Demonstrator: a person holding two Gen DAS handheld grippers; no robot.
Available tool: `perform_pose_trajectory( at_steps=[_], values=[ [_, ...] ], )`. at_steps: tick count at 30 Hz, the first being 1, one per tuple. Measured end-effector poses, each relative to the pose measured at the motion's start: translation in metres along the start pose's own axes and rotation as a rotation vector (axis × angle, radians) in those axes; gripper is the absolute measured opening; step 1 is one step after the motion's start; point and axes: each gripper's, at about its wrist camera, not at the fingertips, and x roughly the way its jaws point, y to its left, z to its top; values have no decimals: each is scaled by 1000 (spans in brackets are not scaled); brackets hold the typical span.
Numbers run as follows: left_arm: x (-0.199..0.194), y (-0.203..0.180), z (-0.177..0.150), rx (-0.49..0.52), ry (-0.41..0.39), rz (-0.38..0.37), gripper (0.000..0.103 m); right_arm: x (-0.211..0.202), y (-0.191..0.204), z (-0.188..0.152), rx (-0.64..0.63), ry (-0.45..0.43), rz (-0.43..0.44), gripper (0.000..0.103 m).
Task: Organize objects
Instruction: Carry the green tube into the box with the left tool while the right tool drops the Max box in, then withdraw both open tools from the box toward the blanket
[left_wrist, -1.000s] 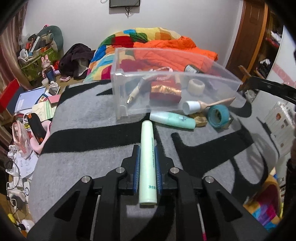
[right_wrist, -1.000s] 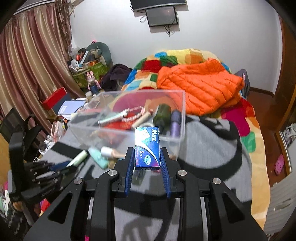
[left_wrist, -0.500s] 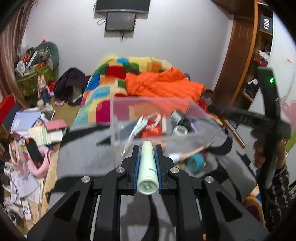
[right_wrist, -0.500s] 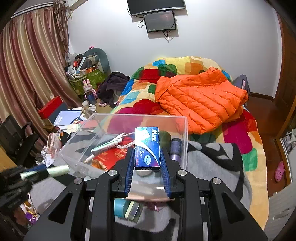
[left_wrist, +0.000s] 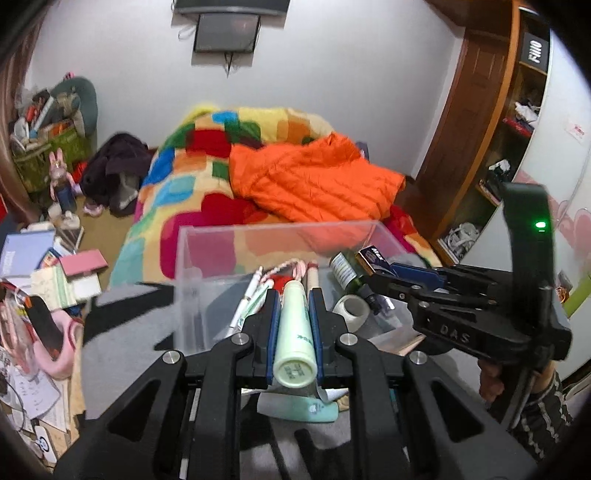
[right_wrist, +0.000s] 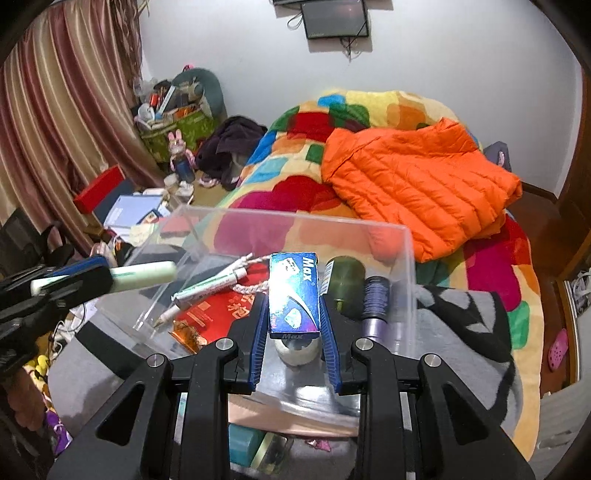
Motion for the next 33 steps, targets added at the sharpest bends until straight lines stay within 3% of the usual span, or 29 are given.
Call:
perform_pose_trajectory(
  at_steps=[11,19,24,27,33],
  values=[
    [56,13,-11,-40,123,-57,15,30,8,-9,-45,71,-5,25],
    [55,13,-12,-34,129,-30,17,30,10,-7,-43,84,-11,26],
    [37,10,-10,-13,91,1,34,18,10,-6,-39,78,0,36],
    [19,7,-10,7,48,27,53,2,11,-7,-41,42,-1,45],
    [-12,-1,-17,51,-12,72,77,-35,13,-12,-47,-28,-10,50]
  ],
)
